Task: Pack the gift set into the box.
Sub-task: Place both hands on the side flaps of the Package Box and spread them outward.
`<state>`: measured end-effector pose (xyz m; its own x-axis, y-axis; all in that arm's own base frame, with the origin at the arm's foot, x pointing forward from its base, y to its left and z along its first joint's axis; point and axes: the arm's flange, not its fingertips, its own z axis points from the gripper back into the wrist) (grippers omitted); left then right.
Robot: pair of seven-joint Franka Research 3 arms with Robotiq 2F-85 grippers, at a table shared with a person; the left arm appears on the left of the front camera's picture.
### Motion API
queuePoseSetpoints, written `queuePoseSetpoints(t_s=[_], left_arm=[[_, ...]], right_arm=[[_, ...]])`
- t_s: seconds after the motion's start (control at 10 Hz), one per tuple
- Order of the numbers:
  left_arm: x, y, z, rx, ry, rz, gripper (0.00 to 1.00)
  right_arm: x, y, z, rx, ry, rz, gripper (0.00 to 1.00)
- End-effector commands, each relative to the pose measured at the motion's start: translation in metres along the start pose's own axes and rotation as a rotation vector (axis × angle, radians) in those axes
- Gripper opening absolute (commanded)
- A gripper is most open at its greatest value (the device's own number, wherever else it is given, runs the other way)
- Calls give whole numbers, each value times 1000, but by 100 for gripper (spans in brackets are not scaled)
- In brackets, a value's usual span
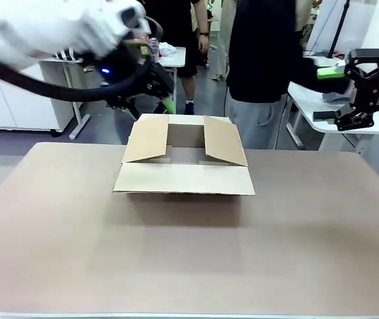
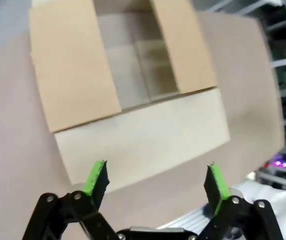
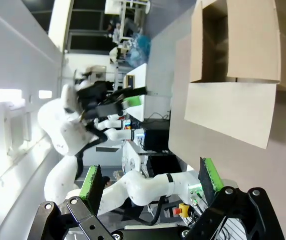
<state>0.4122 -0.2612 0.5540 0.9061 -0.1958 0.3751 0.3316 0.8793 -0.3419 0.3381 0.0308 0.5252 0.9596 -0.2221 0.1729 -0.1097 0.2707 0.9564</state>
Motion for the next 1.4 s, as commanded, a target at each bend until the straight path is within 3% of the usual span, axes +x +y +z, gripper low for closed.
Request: queuePoseSetpoints(t_s=[0.0, 0.2, 0.4, 0.7, 0.9, 1.3], left_arm=[[58, -11, -36, 193, 132, -5, 100], [73, -34, -86, 390, 89, -41, 100], [87, -34, -139, 468, 160, -61, 100], [118, -26, -192, 586, 150, -74, 100], [118, -23, -200, 617, 122, -51, 100], [105, 5, -209, 809, 188, -71, 100]], right_arm=[[2, 0, 0, 5, 4, 32, 100], [2, 0, 0, 5, 4, 32, 100], [2, 0, 0, 5, 4, 32, 100], [2, 0, 0, 5, 4, 32, 100], [2, 0, 0, 5, 4, 32, 100], [2, 0, 0, 5, 4, 32, 100]])
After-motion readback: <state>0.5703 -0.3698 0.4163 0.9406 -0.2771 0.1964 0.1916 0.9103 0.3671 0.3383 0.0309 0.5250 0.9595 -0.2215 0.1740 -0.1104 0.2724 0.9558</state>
